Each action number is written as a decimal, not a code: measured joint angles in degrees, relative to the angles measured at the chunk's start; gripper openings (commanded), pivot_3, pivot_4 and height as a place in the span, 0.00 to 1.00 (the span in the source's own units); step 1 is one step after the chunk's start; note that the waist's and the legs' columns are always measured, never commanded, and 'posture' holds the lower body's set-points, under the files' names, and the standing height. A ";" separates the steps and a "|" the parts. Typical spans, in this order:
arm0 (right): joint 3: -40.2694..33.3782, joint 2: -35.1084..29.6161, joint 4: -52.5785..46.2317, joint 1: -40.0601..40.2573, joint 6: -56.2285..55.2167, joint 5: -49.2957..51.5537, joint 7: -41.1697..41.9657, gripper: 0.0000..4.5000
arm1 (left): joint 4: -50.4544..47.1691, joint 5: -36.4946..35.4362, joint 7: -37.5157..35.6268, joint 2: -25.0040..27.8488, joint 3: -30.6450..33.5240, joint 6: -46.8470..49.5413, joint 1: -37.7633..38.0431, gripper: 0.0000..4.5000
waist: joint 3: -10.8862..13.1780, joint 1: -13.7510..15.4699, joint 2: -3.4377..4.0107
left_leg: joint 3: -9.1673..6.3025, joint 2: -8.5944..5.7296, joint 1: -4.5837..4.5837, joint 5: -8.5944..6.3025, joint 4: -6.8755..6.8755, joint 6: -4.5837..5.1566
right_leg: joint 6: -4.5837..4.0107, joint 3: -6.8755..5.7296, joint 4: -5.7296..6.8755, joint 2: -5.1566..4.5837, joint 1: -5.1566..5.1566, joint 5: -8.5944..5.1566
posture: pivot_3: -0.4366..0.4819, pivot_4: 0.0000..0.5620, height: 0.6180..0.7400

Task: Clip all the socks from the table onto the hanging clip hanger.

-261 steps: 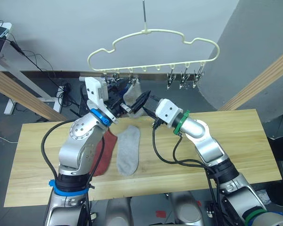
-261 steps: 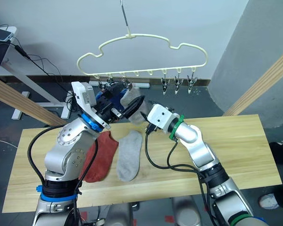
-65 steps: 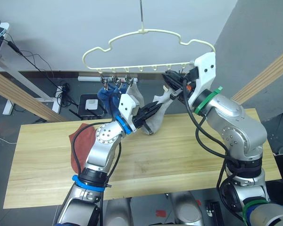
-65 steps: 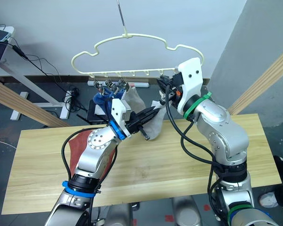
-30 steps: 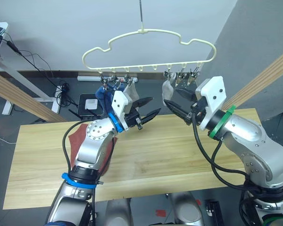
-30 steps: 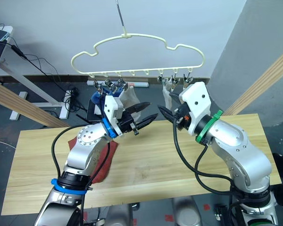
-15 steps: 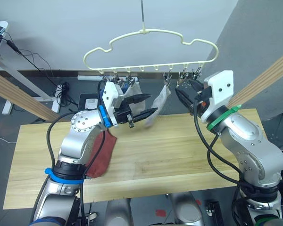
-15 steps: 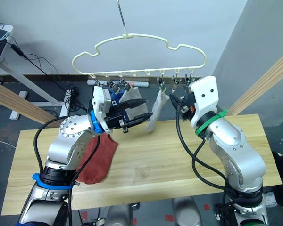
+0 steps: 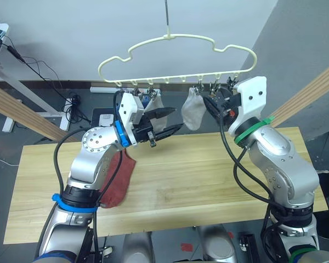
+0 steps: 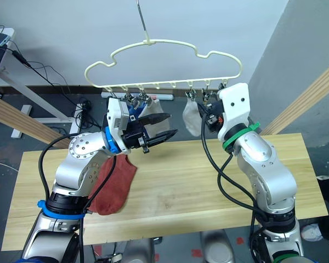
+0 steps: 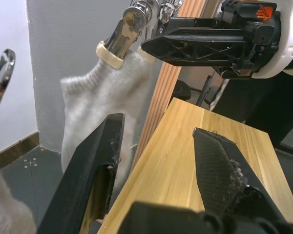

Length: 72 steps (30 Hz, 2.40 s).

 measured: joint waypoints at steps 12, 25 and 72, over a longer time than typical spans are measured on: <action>-0.04 1.96 0.00 -0.09 -0.04 -0.92 -0.36 0.43 | 0.28 0.32 0.46 -0.04 -0.04 -0.05 -0.22 0.57 | 0.00 0.00 0.00 | -0.01 0.00 0.00 0.00 0.01 0.00 | 0.00 -0.01 0.02 0.00 0.00 0.00 | 0.17 0.66 0.92; -0.81 6.96 -0.13 -2.69 3.16 -1.15 -5.74 0.43 | 0.29 0.37 0.64 -0.09 -0.11 -0.05 -0.25 0.57 | 0.00 -0.05 0.00 | -0.01 0.02 0.00 0.00 0.03 0.00 | -0.02 -0.01 0.05 -0.01 0.00 0.01 | 0.15 0.65 0.92; -4.25 11.46 -6.28 -2.51 11.24 2.51 -9.73 0.43 | 0.29 0.51 0.75 -0.70 -0.21 0.07 -0.27 0.57 | 0.00 -0.37 0.00 | -0.09 0.00 0.01 -0.03 0.80 0.10 | 0.00 -0.01 0.88 0.06 0.00 0.00 | 0.14 0.64 0.92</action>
